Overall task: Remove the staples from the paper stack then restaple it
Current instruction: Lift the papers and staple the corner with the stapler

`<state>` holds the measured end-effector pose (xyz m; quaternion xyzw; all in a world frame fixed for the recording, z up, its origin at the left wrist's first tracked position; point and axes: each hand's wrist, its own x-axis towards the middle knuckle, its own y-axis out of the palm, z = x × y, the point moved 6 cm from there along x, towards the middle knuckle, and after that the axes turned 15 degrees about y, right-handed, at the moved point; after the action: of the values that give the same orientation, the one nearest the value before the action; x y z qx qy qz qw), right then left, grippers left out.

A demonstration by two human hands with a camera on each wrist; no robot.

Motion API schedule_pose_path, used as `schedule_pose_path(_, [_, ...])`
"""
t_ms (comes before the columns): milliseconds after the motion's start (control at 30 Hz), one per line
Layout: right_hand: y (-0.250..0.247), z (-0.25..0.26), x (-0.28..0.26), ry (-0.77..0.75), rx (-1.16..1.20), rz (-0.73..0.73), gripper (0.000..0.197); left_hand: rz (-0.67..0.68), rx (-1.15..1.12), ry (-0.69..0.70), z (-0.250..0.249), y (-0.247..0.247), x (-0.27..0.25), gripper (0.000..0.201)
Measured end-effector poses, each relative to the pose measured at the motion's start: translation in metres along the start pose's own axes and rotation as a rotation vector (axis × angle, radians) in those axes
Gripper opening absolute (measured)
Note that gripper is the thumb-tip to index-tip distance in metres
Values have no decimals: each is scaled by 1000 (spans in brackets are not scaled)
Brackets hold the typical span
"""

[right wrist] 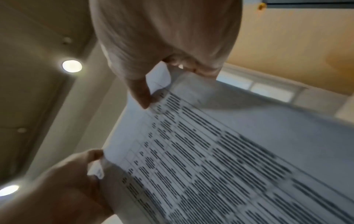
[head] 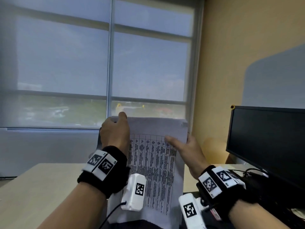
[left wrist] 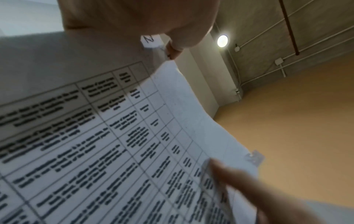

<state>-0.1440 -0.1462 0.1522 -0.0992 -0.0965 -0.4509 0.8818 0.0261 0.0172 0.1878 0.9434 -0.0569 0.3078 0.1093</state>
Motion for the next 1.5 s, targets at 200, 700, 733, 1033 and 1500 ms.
schedule_pose_path(200, [10,4,-4,-109,177,8,14,50,-136,-3,-14,9,3,51])
schedule_pose_path(700, [-7,-30,8,-49,55,-71,12,329,-186,210,25,21,-39,15])
schedule_pose_path(733, [-8,-29,9,-53,34,-51,13,304,-176,238,25,21,-38,15])
schedule_pose_path(1033, [-63,-32,32,162,-89,-9,68,180,-192,360,25,24,-14,36])
schedule_pose_path(1500, [-170,-192,62,654,-1431,-19,52,240,-310,255,52,34,-16,30])
